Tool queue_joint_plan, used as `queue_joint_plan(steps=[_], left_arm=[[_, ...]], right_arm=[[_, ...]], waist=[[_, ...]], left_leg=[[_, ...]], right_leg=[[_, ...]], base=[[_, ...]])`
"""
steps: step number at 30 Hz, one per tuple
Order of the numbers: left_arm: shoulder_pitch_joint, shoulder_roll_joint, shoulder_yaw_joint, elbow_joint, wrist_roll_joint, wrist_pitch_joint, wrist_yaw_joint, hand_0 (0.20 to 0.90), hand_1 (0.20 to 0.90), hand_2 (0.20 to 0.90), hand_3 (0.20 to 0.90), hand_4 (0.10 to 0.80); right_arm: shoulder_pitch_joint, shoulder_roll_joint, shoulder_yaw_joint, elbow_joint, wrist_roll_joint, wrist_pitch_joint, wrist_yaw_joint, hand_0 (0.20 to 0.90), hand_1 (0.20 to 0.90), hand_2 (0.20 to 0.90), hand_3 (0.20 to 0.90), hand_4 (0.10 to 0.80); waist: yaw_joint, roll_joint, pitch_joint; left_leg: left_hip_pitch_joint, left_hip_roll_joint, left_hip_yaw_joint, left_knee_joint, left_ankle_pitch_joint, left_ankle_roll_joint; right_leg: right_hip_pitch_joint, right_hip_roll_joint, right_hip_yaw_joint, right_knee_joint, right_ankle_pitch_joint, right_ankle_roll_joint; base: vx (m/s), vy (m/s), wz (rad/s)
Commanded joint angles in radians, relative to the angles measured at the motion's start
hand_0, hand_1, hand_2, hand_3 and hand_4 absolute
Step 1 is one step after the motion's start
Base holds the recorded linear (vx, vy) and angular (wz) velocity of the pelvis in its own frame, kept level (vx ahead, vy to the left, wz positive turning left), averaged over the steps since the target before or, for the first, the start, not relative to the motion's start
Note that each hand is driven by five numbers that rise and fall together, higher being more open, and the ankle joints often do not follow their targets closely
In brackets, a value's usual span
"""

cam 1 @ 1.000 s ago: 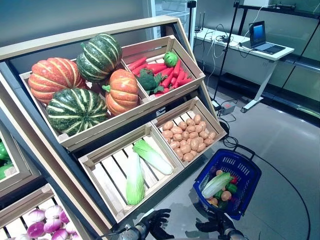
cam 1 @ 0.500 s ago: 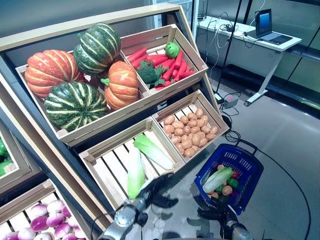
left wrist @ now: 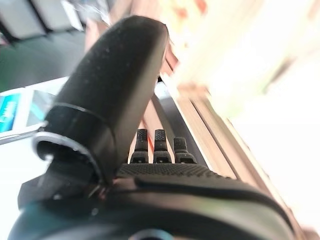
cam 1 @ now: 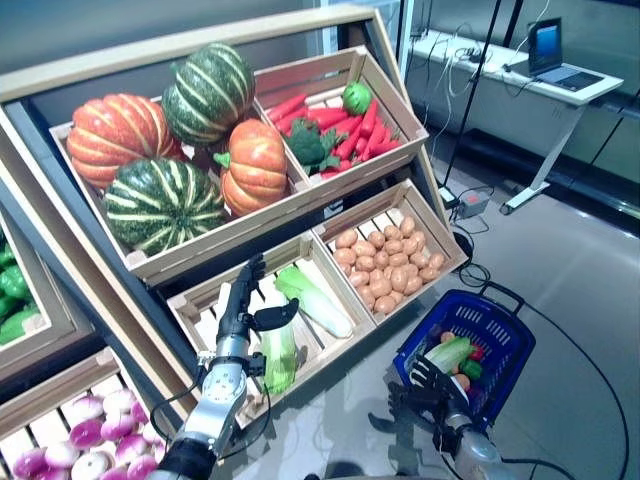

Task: Put vegetables into the basket

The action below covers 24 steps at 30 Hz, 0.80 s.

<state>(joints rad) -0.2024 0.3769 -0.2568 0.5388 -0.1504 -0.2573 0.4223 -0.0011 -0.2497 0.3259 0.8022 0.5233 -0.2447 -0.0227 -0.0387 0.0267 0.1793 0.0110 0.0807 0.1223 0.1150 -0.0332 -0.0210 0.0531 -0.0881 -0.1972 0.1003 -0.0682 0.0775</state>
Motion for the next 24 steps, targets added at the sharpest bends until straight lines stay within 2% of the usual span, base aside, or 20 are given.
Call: queue_joint_plan(steps=[1, 2, 5, 9, 12, 16, 19, 20, 24], left_arm=[[-0.156, 0.04, 0.01, 0.019, 0.069, -0.015, 0.165, 0.9, 0.9, 0.9, 0.9, 0.8], [-0.197, 0.046, 0.008, 0.057, 0.085, 0.014, 0.211, 0.9, 0.9, 0.9, 0.9, 0.8], [-0.231, 0.051, 0.008, 0.094, 0.096, 0.05, 0.252, 0.9, 0.9, 0.9, 0.9, 0.8], [-0.381, 0.067, -0.021, 0.184, 0.025, 0.082, 0.317, 0.9, 0.9, 0.9, 0.9, 0.8], [-0.474, 0.088, -0.025, 0.228, -0.032, 0.086, 0.32, 0.9, 0.9, 0.9, 0.9, 0.8], [-0.582, 0.125, -0.042, 0.31, -0.058, 0.104, 0.338, 0.9, 0.9, 0.9, 0.9, 0.8], [-0.634, 0.152, -0.062, 0.351, -0.06, 0.106, 0.321, 0.9, 0.9, 0.9, 0.9, 0.8], [-0.645, 0.156, -0.067, 0.358, -0.064, 0.113, 0.321, 0.9, 0.9, 0.9, 0.9, 0.8], [-0.689, 0.193, -0.063, 0.389, -0.139, 0.113, 0.29, 0.9, 0.9, 0.9, 0.9, 0.8]], right_arm=[[-0.046, -0.019, -0.009, -0.066, 0.049, -0.08, -0.028, 0.9, 0.9, 0.9, 0.9, 0.8], [-0.051, -0.026, -0.018, -0.066, 0.109, -0.079, -0.016, 0.9, 0.9, 0.9, 0.9, 0.8], [-0.046, -0.026, -0.025, -0.073, 0.119, -0.073, -0.017, 0.9, 0.9, 0.9, 0.9, 0.8], [-0.102, -0.05, 0.015, -0.12, 0.137, -0.069, -0.061, 0.9, 0.9, 0.9, 0.9, 0.8], [-0.172, -0.064, 0.03, -0.123, 0.143, -0.051, -0.093, 0.9, 0.9, 0.9, 0.9, 0.8], [-0.246, -0.085, 0.048, -0.114, 0.167, -0.047, -0.124, 0.9, 0.9, 0.9, 0.9, 0.8], [-0.269, -0.108, 0.054, -0.131, 0.19, -0.049, -0.126, 0.9, 0.9, 0.9, 0.9, 0.8], [-0.272, -0.114, 0.056, -0.136, 0.192, -0.048, -0.126, 0.9, 0.9, 0.9, 0.9, 0.8], [-0.286, -0.142, 0.061, -0.152, 0.19, -0.049, -0.117, 0.9, 0.9, 0.9, 0.9, 0.8]], waist=[[-0.012, -0.019, -0.004], [-0.018, -0.029, 0.012], [-0.024, -0.039, 0.033], [-0.042, -0.045, 0.107], [-0.051, -0.051, 0.148], [-0.064, -0.058, 0.184], [-0.071, -0.064, 0.206], [-0.073, -0.065, 0.215], [-0.081, -0.069, 0.232]], left_leg=[[-0.049, 0.071, 0.019, 0.112, -0.032, -0.061], [-0.088, 0.082, 0.02, 0.187, -0.06, -0.062], [-0.129, 0.091, 0.015, 0.264, -0.091, -0.055], [-0.325, 0.098, -0.003, 0.455, -0.154, -0.052], [-0.421, 0.089, -0.009, 0.54, -0.185, -0.046], [-0.521, 0.1, -0.023, 0.642, -0.221, -0.05], [-0.581, 0.112, -0.032, 0.709, -0.247, -0.057], [-0.59, 0.115, -0.04, 0.746, -0.284, -0.065], [-0.657, 0.126, -0.047, 0.809, -0.306, -0.067]], right_leg=[[-0.05, -0.072, 0.065, 0.171, -0.068, 0.018], [-0.071, -0.091, 0.072, 0.218, -0.082, 0.027], [-0.116, -0.108, 0.079, 0.294, -0.1, 0.026], [-0.327, -0.134, 0.112, 0.495, -0.145, 0.013], [-0.439, -0.144, 0.128, 0.594, -0.166, 0.01], [-0.553, -0.158, 0.142, 0.702, -0.194, 0.009], [-0.62, -0.166, 0.152, 0.763, -0.21, 0.008], [-0.632, -0.168, 0.161, 0.797, -0.242, 0.015], [-0.708, -0.172, 0.174, 0.854, -0.256, 0.017]], base=[[0.04, 0.118, 0.09], [0.031, 0.055, -0.06], [0.0, 0.051, -0.05], [-0.235, 0.098, -0.01], [-0.231, 0.087, -0.05], [-0.159, 0.062, -0.05], [-0.066, 0.042, -0.09], [-0.023, 0.058, -0.07], [-0.044, 0.049, -0.05]])
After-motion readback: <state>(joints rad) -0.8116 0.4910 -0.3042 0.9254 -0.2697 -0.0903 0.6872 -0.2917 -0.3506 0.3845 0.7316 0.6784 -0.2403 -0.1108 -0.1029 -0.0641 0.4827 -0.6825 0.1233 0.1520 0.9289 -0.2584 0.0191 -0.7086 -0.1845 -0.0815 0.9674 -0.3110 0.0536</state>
